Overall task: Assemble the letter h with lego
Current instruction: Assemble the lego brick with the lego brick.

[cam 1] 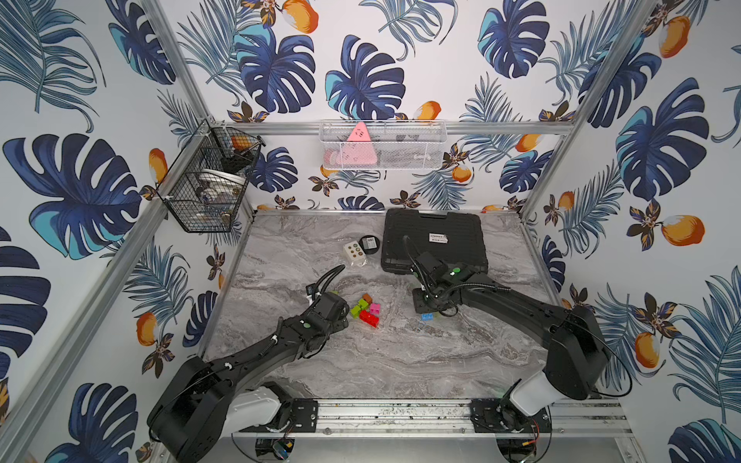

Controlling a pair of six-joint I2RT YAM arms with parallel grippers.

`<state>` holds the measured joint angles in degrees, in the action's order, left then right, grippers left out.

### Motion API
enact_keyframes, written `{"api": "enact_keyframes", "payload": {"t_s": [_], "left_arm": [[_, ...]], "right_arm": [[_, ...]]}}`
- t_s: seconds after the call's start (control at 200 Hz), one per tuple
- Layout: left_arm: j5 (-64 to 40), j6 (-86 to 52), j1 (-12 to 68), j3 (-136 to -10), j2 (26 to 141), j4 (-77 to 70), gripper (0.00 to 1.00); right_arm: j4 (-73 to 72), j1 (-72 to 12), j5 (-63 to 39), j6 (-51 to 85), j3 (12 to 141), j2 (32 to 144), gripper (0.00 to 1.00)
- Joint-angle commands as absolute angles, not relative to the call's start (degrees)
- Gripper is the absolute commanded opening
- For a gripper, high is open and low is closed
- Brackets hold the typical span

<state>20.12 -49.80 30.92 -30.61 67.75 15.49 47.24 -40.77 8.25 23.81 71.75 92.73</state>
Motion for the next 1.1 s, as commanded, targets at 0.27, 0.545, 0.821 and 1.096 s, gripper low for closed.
{"api": "enact_keyframes", "payload": {"t_s": [0.27,0.545,0.821,1.096], "left_arm": [[21.1,-50.1,30.8,-30.8,67.7,15.7,0.82],[21.1,-50.1,30.8,-30.9,67.9,15.7,0.82],[21.0,-50.1,30.8,-30.8,67.9,15.8,0.82],[21.1,-50.1,30.8,-30.8,67.8,15.8,0.82]], "right_arm": [[52.4,-34.9,3.5,13.8,77.5,99.1,0.28],[50.7,-34.5,2.1,14.5,77.3,100.9,0.28],[47.2,-33.9,1.8,15.4,75.2,101.3,0.27],[45.5,-33.9,0.5,16.7,73.3,102.1,0.27]]}}
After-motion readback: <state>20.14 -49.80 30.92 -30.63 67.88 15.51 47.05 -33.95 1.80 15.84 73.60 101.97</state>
